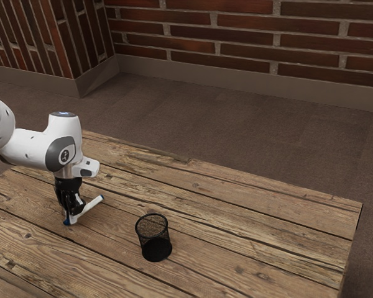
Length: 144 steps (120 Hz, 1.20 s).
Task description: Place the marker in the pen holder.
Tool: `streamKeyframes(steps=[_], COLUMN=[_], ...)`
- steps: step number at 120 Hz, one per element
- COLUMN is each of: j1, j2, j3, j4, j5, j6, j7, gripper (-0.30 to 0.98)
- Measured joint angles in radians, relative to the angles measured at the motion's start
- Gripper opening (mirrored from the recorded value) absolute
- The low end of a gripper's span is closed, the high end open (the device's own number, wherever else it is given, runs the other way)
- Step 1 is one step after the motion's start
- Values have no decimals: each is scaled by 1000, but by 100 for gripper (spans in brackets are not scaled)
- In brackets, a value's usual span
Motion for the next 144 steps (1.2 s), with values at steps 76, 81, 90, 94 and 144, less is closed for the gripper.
streamKeyframes(steps=[76,81,90,94,144], j1=[-237,-272,-329,-353,-429], j2=[-94,-93,-91,-86,-34], j3=[-20,-24,-30,-32,-120], j4=[306,359,429,456,551], j5=[101,106,111,112,28], j6=[-156,-211,-328,-386,-945], j7=[-84,-94,-119,-131,-288], gripper=[-10,-10,-10,-10,-9])
